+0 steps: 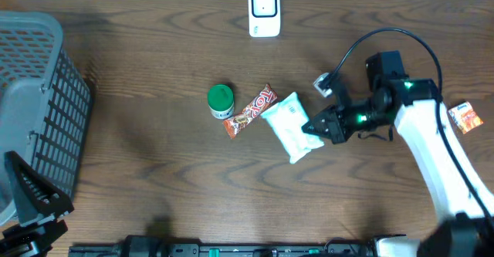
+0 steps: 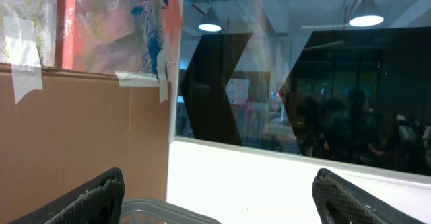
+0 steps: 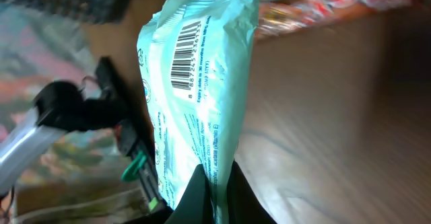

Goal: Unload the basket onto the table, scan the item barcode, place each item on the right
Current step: 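Carry the wipes pack with the right gripper to the white scanner, then move the wipes pack right along the back edge toward the right side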

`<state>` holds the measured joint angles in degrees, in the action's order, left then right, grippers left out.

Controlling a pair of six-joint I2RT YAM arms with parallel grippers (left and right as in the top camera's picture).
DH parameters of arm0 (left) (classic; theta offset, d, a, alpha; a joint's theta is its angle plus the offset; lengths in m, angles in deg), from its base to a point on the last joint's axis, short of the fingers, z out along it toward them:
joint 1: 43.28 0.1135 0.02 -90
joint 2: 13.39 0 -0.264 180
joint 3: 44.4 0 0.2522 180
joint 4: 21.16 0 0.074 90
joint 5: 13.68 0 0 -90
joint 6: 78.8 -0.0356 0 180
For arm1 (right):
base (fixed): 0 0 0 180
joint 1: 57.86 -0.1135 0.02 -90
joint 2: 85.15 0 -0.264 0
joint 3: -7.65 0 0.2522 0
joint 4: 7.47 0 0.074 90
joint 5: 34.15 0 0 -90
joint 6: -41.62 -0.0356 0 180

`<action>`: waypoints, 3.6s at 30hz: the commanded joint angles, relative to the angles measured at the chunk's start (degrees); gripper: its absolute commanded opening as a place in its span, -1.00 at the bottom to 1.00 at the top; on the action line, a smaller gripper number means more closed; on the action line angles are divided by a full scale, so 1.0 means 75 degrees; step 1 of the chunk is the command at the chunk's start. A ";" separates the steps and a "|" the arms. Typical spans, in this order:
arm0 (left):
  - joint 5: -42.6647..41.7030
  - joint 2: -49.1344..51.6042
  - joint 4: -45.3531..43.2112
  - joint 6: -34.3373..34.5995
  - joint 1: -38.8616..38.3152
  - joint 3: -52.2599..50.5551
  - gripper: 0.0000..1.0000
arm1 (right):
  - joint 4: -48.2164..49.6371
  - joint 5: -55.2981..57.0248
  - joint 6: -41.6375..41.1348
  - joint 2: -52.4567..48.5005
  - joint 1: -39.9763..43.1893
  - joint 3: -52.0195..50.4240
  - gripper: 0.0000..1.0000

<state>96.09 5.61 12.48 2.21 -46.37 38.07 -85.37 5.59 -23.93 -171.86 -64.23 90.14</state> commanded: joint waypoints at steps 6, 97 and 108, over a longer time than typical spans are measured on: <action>-0.0035 -0.0026 0.0026 0.0012 0.0041 -0.0035 0.79 | -0.0495 -0.0571 0.0230 0.1591 -0.0449 0.0096 -0.98; -0.0035 -0.0012 0.0895 0.0012 0.0041 -0.0035 0.79 | 0.4162 1.2951 -0.0093 -0.5826 -0.1955 0.6566 0.20; -0.0035 -0.0003 0.0895 0.0015 0.0038 -0.0035 0.79 | 0.3427 0.4438 -0.4261 -0.6458 0.0924 0.6563 0.98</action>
<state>96.09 5.61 19.38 2.21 -46.37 38.02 -60.81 56.35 -43.67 -215.23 -58.42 139.41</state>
